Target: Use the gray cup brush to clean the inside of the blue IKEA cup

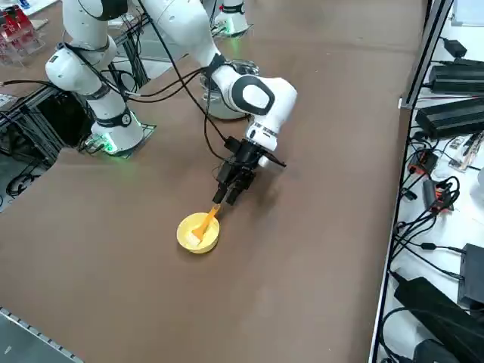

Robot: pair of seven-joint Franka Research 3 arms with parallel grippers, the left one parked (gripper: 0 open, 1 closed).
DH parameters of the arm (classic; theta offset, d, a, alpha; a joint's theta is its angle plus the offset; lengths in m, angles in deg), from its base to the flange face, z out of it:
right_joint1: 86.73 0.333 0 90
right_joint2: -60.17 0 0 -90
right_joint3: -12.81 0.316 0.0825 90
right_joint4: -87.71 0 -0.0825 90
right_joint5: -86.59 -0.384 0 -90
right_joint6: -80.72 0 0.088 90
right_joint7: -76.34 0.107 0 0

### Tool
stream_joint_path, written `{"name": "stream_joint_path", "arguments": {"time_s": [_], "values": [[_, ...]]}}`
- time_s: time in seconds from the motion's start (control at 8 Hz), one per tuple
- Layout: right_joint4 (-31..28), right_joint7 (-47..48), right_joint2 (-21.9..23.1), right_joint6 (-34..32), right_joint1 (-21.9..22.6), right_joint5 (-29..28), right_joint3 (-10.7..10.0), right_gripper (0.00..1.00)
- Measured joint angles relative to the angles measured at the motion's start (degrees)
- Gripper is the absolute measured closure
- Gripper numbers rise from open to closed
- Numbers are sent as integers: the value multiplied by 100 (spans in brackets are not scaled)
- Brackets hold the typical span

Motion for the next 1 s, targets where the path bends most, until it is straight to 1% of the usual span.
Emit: {"name": "stream_joint_path", "arguments": {"time_s": [0.38, 0.62, 0.88, 1.0], "values": [[-349, 566, 15, 113, 14, 644, 8, 29], [-435, 630, 47, 128, 14, 741, 10, 30], [-442, 635, 59, 129, 14, 745, 10, 39], [-448, 646, 59, 129, 14, 746, 10, 40]]}}
